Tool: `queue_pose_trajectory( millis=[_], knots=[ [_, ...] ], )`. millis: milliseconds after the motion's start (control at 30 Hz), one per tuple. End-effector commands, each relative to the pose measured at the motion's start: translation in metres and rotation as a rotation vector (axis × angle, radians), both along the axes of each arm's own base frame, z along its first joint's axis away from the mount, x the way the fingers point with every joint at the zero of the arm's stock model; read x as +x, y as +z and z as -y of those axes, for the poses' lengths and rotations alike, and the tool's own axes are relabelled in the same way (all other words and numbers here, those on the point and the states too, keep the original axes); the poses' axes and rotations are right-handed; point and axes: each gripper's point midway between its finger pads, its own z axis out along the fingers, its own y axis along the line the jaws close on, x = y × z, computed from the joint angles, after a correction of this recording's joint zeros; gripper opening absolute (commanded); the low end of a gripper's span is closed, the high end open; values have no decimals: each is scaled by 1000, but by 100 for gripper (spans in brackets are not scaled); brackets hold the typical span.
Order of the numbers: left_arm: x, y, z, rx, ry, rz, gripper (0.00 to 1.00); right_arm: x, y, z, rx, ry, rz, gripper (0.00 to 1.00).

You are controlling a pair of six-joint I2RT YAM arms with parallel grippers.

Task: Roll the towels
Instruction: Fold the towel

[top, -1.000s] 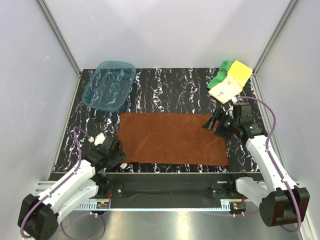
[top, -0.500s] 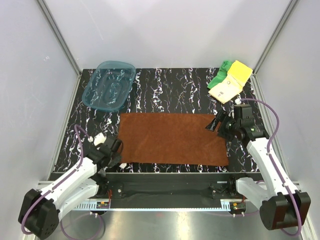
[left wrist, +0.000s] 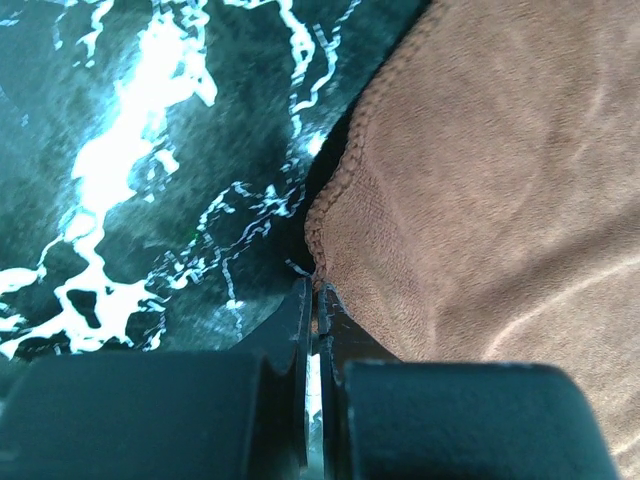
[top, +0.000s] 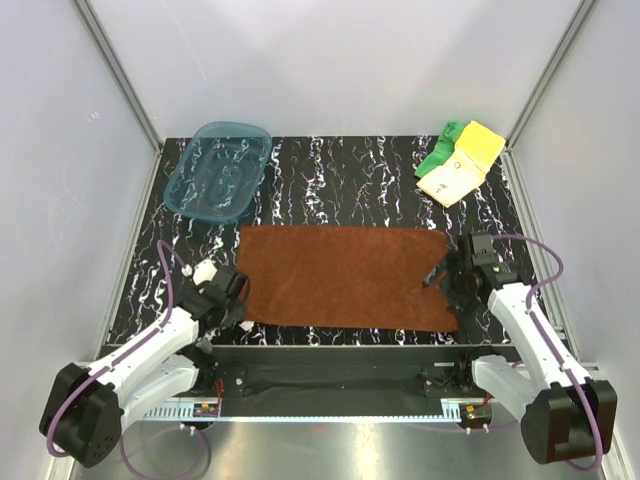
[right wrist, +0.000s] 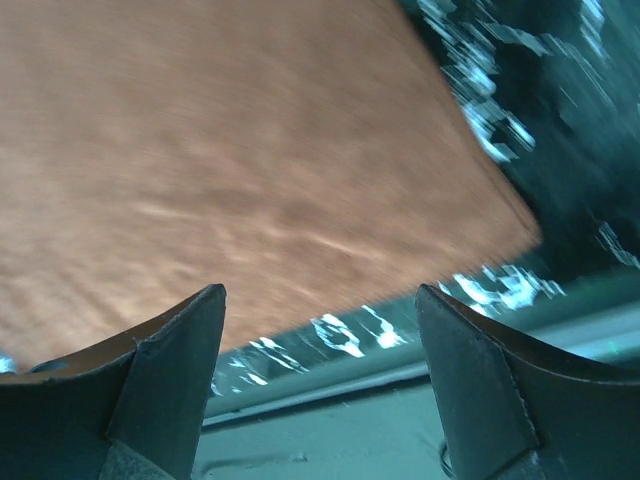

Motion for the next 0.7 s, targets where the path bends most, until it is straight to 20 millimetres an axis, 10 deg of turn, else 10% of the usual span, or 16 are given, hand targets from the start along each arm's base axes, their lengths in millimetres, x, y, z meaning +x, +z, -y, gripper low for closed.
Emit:
queue_pose_trajectory(
  millis=[0,667],
  knots=[
    [25,17,11,-19,-41,98,0,-25,-2,13,-43,-114,-42,84],
    [44,1,26,-112,-151,121,0,-49,-34,8,-79,-220,-340,82]
  ],
)
